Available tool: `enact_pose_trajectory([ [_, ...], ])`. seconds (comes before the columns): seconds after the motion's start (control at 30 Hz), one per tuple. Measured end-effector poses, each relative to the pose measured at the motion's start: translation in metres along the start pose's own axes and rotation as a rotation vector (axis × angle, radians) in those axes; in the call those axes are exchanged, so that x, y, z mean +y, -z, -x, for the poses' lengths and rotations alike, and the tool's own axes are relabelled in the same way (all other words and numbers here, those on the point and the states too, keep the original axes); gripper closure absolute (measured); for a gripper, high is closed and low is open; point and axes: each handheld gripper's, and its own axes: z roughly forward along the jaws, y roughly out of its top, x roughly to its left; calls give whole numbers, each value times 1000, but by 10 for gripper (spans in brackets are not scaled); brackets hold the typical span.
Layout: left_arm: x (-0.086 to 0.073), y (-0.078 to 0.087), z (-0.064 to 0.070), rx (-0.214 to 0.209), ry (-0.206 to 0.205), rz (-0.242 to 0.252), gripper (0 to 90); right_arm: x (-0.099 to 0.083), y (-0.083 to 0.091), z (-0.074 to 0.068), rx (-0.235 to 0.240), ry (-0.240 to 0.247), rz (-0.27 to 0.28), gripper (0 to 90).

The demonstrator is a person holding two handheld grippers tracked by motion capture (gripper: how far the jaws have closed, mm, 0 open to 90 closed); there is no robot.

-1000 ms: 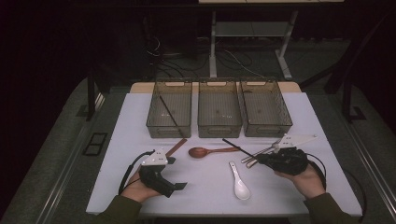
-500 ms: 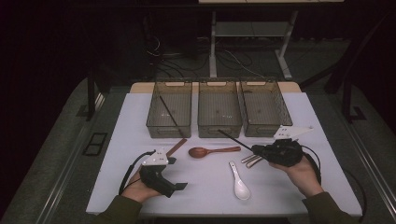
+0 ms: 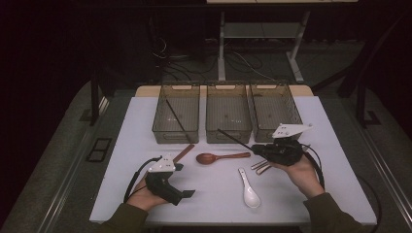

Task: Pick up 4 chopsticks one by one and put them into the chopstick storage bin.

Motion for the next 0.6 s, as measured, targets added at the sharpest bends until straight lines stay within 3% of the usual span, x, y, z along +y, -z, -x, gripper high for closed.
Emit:
enact_pose_trajectory([
  [0.6, 0, 1, 0, -1, -11, 0, 0, 42, -35, 5, -15, 13, -19, 864],
])
